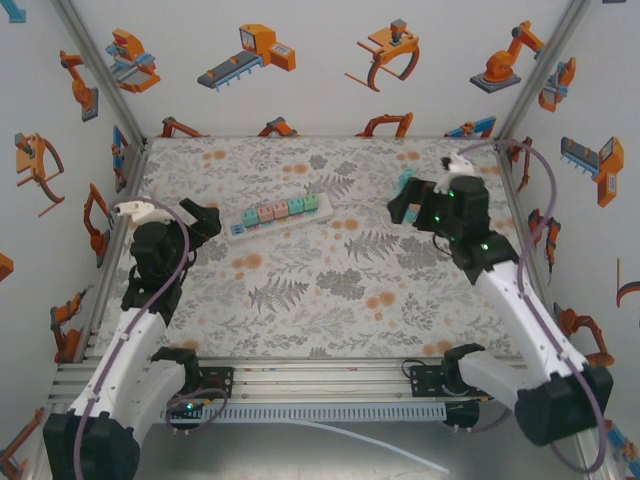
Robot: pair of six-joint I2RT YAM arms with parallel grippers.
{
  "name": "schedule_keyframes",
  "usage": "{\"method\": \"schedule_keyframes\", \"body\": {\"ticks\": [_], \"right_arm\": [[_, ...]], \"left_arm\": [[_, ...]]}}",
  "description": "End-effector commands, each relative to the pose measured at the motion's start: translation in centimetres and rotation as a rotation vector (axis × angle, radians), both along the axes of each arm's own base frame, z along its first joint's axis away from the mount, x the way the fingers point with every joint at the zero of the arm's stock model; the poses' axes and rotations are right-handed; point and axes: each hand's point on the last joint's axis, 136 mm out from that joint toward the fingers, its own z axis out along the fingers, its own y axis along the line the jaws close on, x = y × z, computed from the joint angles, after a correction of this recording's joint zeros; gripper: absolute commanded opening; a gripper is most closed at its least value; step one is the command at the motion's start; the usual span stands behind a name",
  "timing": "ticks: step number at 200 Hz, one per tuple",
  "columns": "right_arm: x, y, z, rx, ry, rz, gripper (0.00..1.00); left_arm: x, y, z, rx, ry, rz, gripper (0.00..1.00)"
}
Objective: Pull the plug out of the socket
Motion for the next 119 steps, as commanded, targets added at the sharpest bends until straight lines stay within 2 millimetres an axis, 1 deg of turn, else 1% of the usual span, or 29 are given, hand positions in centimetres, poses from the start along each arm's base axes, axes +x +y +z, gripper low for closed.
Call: {"method": "schedule_keyframes", "body": {"ticks": [1,14,28,36,49,70,79,90,103,119], "right_arm": [[-0.4,5.2,-3.2,-0.086,0.212,0.165,0.98],[0.9,8.3,-3.7,-0.131,0.228,0.228,0.98],[2.8,11.1,-5.0,-0.166,0.246,0.267,0.98],[4.1,12.4,-5.7,-0.173,0.254,0.275,0.98],[6.4,13.9,-6.7,-0.170,0.263,0.259,0.99],[10.6,14.7,-8.7,-0.182,0.266,0.181,0.99],[12.3,14.7,-9.6,-0.176,0.284,0.155,0.99],[14.1,14.6,-10.7,-0.133,0.322,0.124,0.99],[15.9,14.6,-12.0,-0.095,0.356,0.110,0.98],[17.2,15.0,-13.7,-0.084,0.392,0.114,0.98]], "left_arm": [[0.1,-1.7,-3.0,-0.118,0.227,-0.041,0.97],[1.1,-1.5,-4.1,-0.091,0.284,-0.024,0.97],[2.5,-1.0,-5.1,-0.072,0.310,0.015,0.97],[3.4,-0.7,-5.6,-0.071,0.324,0.030,0.97],[4.9,-0.4,-6.7,-0.086,0.382,0.036,0.97],[7.6,-0.2,-9.0,-0.144,0.464,0.029,0.97],[8.6,0.0,-9.9,-0.182,0.476,0.024,1.00],[9.7,0.2,-10.8,-0.206,0.484,0.016,0.91],[10.7,0.6,-11.6,-0.174,0.508,0.027,0.83],[11.4,0.6,-12.9,-0.142,0.563,0.020,0.74]]}}
